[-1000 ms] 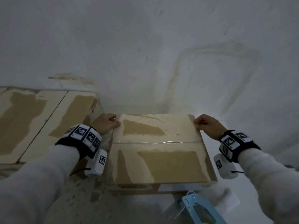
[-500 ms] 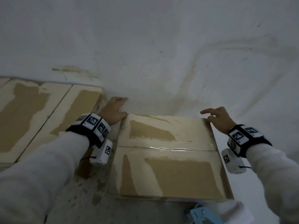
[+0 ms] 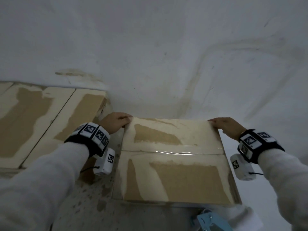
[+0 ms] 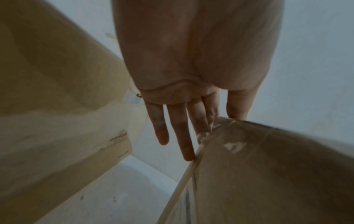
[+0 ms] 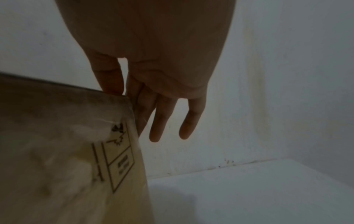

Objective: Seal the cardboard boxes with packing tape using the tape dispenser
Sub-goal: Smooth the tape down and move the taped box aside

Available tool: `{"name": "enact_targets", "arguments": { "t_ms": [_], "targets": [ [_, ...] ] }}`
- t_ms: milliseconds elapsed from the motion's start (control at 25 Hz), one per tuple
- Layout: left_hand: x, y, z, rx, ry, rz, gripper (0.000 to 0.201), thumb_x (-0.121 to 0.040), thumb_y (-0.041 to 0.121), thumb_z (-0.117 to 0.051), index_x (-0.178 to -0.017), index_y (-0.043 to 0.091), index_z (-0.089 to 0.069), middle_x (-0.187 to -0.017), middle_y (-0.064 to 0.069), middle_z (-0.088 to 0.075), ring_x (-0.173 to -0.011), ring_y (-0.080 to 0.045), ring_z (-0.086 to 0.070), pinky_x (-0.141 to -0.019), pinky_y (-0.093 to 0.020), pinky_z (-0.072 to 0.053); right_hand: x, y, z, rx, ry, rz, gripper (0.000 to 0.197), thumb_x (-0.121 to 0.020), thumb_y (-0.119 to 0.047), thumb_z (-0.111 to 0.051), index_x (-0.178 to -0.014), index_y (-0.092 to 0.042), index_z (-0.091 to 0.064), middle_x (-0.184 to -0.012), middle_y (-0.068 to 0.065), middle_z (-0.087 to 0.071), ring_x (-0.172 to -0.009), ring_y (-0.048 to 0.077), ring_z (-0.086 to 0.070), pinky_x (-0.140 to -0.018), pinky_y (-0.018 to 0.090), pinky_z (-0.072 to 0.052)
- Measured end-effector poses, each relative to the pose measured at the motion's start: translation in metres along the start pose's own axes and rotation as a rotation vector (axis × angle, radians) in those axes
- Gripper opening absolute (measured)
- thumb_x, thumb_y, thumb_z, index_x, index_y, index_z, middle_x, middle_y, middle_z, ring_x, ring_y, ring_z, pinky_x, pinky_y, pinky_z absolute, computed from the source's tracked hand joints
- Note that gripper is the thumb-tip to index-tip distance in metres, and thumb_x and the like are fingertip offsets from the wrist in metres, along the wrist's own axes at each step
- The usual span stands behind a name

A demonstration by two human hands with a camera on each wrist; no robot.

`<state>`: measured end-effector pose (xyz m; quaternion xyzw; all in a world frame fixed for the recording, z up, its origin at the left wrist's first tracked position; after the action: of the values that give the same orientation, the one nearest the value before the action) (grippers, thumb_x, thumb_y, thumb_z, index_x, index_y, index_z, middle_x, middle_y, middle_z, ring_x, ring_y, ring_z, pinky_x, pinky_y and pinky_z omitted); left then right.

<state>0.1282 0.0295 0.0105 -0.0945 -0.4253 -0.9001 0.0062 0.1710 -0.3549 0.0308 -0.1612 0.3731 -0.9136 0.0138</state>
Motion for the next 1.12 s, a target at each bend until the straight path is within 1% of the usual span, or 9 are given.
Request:
{"name": "enact_targets", "arguments": {
  "t_ms": [120, 240, 400, 480, 560, 640, 840, 1000, 1120],
  "targets": [
    [0.009, 0.001, 0.000, 0.052, 0.088, 0.013, 0.032, -0.095, 0.023, -0.050, -0.113, 0.002, -0.066, -0.102, -0.010, -0.069, -0.101, -0.025, -0.064, -0.068, -0.006, -0.048, 0.007, 0.008, -0.004, -0.058, 0.066, 0.005, 0.030, -0.096, -0.016, -0.046, -0.121, -0.007, -0.061, -0.113, 0.005, -0.059, -0.104, 0.016, -0.050, -0.087, 0.028, -0.033],
    [0.013, 0.005, -0.001, -0.124, 0.153, 0.031, 0.039, -0.094, 0.033, -0.052, -0.103, 0.001, -0.071, -0.104, -0.016, -0.071, -0.095, -0.028, -0.065, -0.079, -0.030, -0.049, 0.009, 0.016, -0.008, 0.039, 0.166, 0.061, 0.031, -0.095, -0.024, -0.049, -0.117, -0.007, -0.064, -0.121, 0.011, -0.064, -0.111, 0.023, -0.055, -0.096, 0.032, -0.038],
    [0.015, 0.013, -0.001, -0.262, 0.186, 0.083, 0.030, -0.094, 0.036, -0.050, -0.080, 0.013, -0.062, -0.098, -0.025, -0.069, -0.076, -0.023, -0.059, -0.059, -0.025, -0.037, 0.015, 0.015, -0.011, 0.139, 0.170, 0.056, 0.038, -0.097, -0.028, -0.044, -0.126, -0.008, -0.058, -0.132, 0.012, -0.058, -0.122, 0.027, -0.051, -0.103, 0.035, -0.034],
    [0.018, 0.016, 0.002, -0.333, 0.079, 0.082, 0.025, -0.097, 0.031, -0.045, -0.088, 0.010, -0.057, -0.112, -0.028, -0.063, -0.082, -0.019, -0.053, -0.066, -0.027, -0.035, 0.021, 0.016, -0.008, 0.100, 0.009, -0.002, 0.048, -0.099, -0.027, -0.039, -0.143, -0.009, -0.035, -0.149, 0.007, -0.037, -0.138, 0.023, -0.033, -0.112, 0.032, -0.022],
    [0.024, 0.016, 0.005, -0.283, -0.090, 0.071, 0.033, -0.098, 0.024, -0.044, -0.124, 0.004, -0.051, -0.138, -0.018, -0.050, -0.116, -0.022, -0.051, -0.088, -0.026, -0.034, 0.027, 0.019, -0.007, 0.072, -0.145, -0.052, 0.056, -0.100, -0.030, -0.035, -0.149, -0.014, -0.014, -0.156, 0.002, -0.021, -0.144, 0.019, -0.019, -0.116, 0.031, -0.013],
    [0.028, 0.010, 0.004, -0.275, -0.177, 0.029, 0.047, -0.098, 0.020, -0.044, -0.143, 0.008, -0.035, -0.147, -0.011, -0.040, -0.132, -0.024, -0.040, -0.098, -0.024, -0.030, 0.030, 0.020, -0.009, 0.132, -0.154, -0.021, 0.054, -0.100, -0.033, -0.030, -0.149, -0.016, -0.017, -0.154, 0.003, -0.026, -0.142, 0.021, -0.025, -0.115, 0.033, -0.017],
    [0.028, 0.007, -0.002, -0.437, -0.127, 0.012, 0.037, -0.099, 0.023, -0.042, -0.129, 0.004, -0.051, -0.132, -0.014, -0.053, -0.119, -0.028, -0.050, -0.095, -0.030, -0.037, 0.039, 0.014, -0.016, 0.291, 0.022, 0.013, 0.043, -0.100, -0.033, -0.031, -0.126, -0.008, -0.054, -0.129, 0.014, -0.058, -0.115, 0.029, -0.053, -0.087, 0.030, -0.035],
    [0.037, 0.006, -0.003, -0.481, -0.107, 0.041, 0.052, -0.094, 0.046, -0.035, -0.104, 0.000, -0.058, -0.112, -0.018, -0.059, -0.106, -0.032, -0.055, -0.087, -0.032, -0.040, 0.062, 0.016, -0.019, 0.311, -0.048, -0.015, 0.048, -0.099, -0.039, -0.028, -0.131, -0.012, -0.050, -0.132, 0.012, -0.057, -0.119, 0.029, -0.052, -0.091, 0.031, -0.035],
    [0.055, -0.001, -0.009, -0.348, -0.165, 0.083, 0.058, -0.092, 0.055, -0.033, -0.130, 0.013, -0.048, -0.136, -0.009, -0.049, -0.127, -0.031, -0.045, -0.103, -0.035, -0.038, 0.088, 0.022, -0.023, 0.251, -0.106, 0.002, 0.055, -0.095, -0.050, -0.028, -0.135, -0.016, -0.046, -0.134, 0.006, -0.055, -0.119, 0.025, -0.051, -0.093, 0.029, -0.035]
  ]
}}
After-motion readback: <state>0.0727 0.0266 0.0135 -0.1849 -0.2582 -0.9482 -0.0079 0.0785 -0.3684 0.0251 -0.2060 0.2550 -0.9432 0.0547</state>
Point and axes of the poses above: each hand's wrist, its own x-axis away from the middle knuckle, its own z-axis out of the back of the hand, y = z × x, the point moved 1 cm from there along -x, towards the middle knuckle
